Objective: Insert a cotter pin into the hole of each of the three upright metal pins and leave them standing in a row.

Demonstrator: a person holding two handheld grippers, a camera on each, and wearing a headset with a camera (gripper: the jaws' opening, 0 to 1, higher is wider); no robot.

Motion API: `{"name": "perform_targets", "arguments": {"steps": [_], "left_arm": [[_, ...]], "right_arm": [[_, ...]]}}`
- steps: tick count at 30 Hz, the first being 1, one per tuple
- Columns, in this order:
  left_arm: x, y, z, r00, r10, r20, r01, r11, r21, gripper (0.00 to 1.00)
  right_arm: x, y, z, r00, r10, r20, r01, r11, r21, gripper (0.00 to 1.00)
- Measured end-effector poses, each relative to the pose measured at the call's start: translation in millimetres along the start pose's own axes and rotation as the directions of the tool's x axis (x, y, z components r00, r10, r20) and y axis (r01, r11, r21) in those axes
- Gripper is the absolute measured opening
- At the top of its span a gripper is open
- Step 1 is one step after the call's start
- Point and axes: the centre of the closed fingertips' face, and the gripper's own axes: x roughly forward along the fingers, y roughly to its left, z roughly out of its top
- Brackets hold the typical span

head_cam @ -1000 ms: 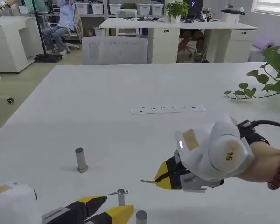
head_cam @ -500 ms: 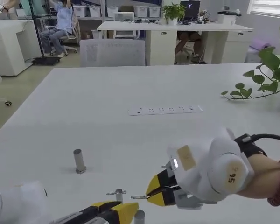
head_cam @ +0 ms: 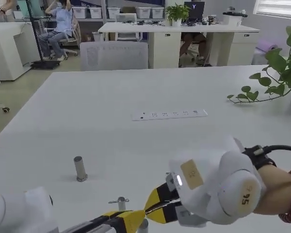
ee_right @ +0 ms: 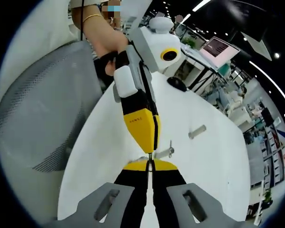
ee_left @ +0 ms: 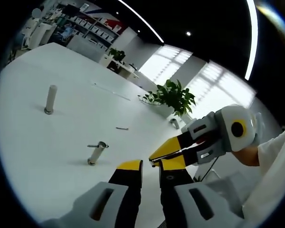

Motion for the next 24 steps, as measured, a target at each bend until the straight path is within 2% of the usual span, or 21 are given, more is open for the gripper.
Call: {"name": "perform_targets", "arguments": {"steps": [11,14,24], "left_arm": [[0.7,-3.1,-5.2,0.9996,-0.011,-0.025,0.01,1.0,-0.022,0.02],[1.4,-2.4,-6.4,0.9994,-0.002,-0.035,0.002,1.0,-0.001,0.01],[1.1,-0.3,-5.7,0.9995,0.009,-0.029,-0.009,1.0,-0.007,0.01]], "right_arm": [[-0.7,1.4,2.0,1.0,-0.008,-0.004,0.008,1.0,-0.004,0.03],[-0.4,2.2,1.3,0.9999,-0.008,-0.01,0.007,1.0,-0.009,0.03],[0.1,1.8,0.8,0.9998,-0.015,-0.014,0.015,1.0,-0.004,0.03]]}}
